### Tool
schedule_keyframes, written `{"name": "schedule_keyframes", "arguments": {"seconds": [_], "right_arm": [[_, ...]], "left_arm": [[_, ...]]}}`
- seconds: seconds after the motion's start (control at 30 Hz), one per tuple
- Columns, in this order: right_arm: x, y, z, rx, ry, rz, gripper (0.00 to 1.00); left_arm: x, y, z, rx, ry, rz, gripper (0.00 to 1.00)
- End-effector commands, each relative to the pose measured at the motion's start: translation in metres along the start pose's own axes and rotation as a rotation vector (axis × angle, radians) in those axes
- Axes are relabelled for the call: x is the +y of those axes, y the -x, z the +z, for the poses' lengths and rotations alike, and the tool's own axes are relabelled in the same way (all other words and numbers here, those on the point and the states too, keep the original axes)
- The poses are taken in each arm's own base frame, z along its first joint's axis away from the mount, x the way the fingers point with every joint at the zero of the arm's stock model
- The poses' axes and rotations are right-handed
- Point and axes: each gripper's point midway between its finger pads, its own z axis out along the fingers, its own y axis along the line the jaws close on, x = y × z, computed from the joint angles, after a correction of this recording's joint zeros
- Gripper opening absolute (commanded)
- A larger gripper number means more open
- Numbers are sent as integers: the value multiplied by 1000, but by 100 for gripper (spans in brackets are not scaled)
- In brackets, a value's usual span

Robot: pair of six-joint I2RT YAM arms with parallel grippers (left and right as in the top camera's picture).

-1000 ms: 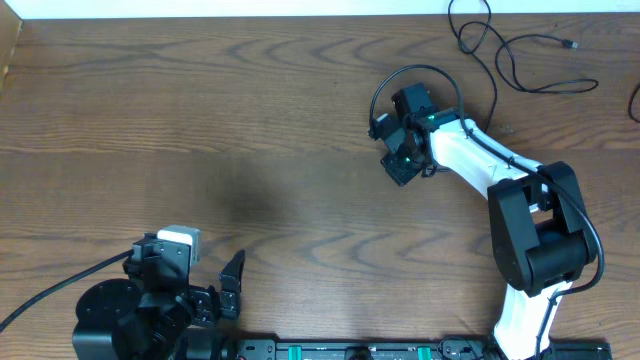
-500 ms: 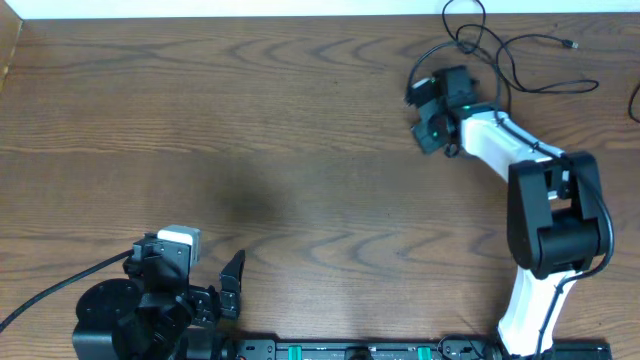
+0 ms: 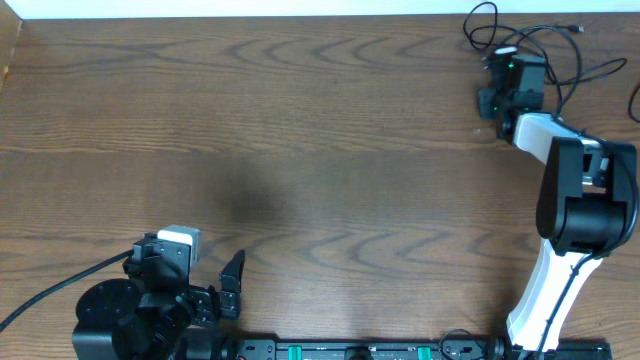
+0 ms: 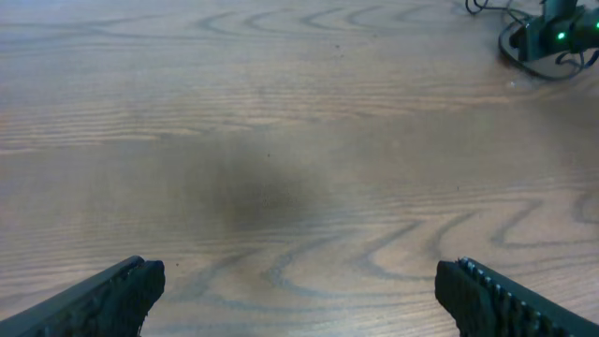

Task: Untangle cables

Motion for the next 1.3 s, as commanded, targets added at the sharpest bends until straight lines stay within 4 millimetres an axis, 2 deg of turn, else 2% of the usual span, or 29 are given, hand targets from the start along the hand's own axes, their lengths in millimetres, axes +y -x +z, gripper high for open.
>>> {"name": "schedule_keyframes", "arguments": {"seconds": [0.0,0.1,0.2,0.33,0.4,0.47,0.67,0.87,1.07,1.27], "right_arm": [[-4,15,-2,-28,-3,90,1],[-2,45,-24,-42,7,79,1],[-1,61,-65,24,27,136,1],[-6,56,-115,118,28,295,1],[-8,47,-129,170,20,338,1],[-12,29,-137,244,-14,381,1],[-33,-23,-132,379,-171,383,1],[-38,-75,-124,484,-226,376,1],[-49,-106,-103,449,-254,418,1],[-49,-133,-89,425,-263,439,1]], "left_arm": [[0,2,-2,-7,1,18,100],[0,2,-2,-7,1,18,100],[0,2,-2,-7,1,18,100],[0,2,-2,-7,1,18,100],[0,2,-2,-7,1,18,100],[0,2,-2,-7,1,18,100],[0,2,-2,-7,1,18,100],[0,2,-2,-7,1,18,100],[0,2,-2,-7,1,18,100],[0,2,-2,-7,1,18,100]]}}
